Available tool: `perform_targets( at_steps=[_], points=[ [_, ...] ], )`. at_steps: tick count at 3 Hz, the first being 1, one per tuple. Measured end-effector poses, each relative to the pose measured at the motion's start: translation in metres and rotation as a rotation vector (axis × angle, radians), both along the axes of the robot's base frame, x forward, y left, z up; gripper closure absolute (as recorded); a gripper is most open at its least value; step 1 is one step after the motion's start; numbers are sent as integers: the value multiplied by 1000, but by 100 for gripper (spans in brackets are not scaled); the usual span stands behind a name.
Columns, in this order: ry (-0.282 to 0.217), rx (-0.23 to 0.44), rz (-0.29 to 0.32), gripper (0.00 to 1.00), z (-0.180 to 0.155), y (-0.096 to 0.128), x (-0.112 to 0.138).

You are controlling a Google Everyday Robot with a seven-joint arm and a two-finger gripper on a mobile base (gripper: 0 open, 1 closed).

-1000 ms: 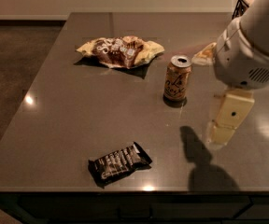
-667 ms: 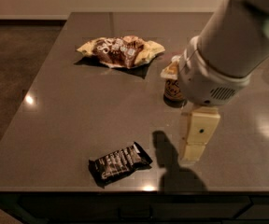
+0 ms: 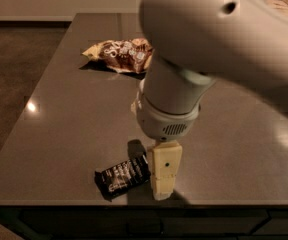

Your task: Move rxbar chocolate near brown chip bag

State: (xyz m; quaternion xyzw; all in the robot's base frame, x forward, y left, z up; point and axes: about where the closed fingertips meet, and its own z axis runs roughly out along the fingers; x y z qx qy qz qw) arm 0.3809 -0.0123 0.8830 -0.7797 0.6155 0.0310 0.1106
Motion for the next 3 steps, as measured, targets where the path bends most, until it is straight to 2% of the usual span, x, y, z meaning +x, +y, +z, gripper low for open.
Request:
perform_targets(
  at_steps=[2,3],
  points=[
    [44,-61,45,0,-44,15,0],
    [54,-69,48,18,-55,14,-1]
  ],
)
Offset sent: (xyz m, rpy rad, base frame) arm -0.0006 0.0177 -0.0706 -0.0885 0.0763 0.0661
